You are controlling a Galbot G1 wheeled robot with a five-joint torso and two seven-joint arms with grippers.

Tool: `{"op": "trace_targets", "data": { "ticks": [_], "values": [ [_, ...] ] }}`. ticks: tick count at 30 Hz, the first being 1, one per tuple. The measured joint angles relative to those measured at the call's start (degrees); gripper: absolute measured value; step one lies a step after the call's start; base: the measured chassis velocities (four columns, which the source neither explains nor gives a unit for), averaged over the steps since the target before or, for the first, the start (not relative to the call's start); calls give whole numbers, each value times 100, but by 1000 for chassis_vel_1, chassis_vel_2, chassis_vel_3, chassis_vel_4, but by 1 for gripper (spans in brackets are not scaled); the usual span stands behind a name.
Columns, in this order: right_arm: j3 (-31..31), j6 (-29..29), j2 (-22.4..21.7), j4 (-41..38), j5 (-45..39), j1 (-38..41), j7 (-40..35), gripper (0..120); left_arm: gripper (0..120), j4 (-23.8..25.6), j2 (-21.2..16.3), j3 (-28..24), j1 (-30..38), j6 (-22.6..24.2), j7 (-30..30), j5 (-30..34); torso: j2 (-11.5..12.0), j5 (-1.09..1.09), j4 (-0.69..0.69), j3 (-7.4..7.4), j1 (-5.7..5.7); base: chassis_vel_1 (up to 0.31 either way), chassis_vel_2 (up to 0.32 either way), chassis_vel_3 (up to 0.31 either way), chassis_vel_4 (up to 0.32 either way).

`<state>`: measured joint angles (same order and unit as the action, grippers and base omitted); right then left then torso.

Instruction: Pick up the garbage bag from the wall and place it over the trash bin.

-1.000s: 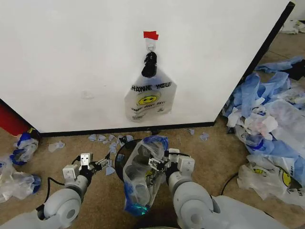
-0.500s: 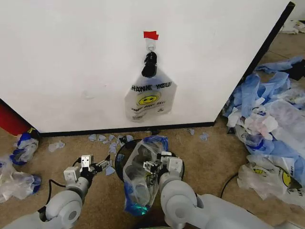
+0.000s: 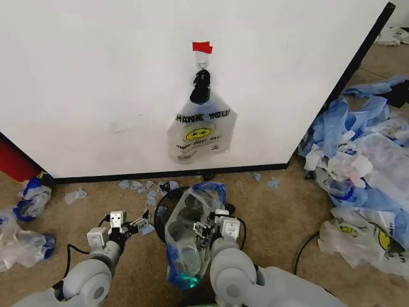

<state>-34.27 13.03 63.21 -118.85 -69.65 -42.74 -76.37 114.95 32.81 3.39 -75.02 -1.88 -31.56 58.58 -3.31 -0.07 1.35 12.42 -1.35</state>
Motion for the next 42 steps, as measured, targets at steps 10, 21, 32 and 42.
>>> {"op": "trace_targets", "data": {
  "ticks": [10,21,32,42],
  "values": [
    [-7,-9,41,157,209,-139,13,97,93,-20,26,9,-65,-61,22,-73,0,0,0,0,0,0,0,0,0],
    [28,-26,89,353,342,-196,49,74,93,-103,91,3,-133,-146,61,-171,0,0,0,0,0,0,0,0,0],
    [34,-54,120,480,485,-278,143,34,94,-151,122,-49,-117,-189,83,-193,0,0,0,0,0,0,0,0,0],
    [8,-82,150,522,545,-267,186,3,93,-183,139,-46,-142,-226,108,-235,0,0,0,0,0,0,0,0,0]
  ]
}}
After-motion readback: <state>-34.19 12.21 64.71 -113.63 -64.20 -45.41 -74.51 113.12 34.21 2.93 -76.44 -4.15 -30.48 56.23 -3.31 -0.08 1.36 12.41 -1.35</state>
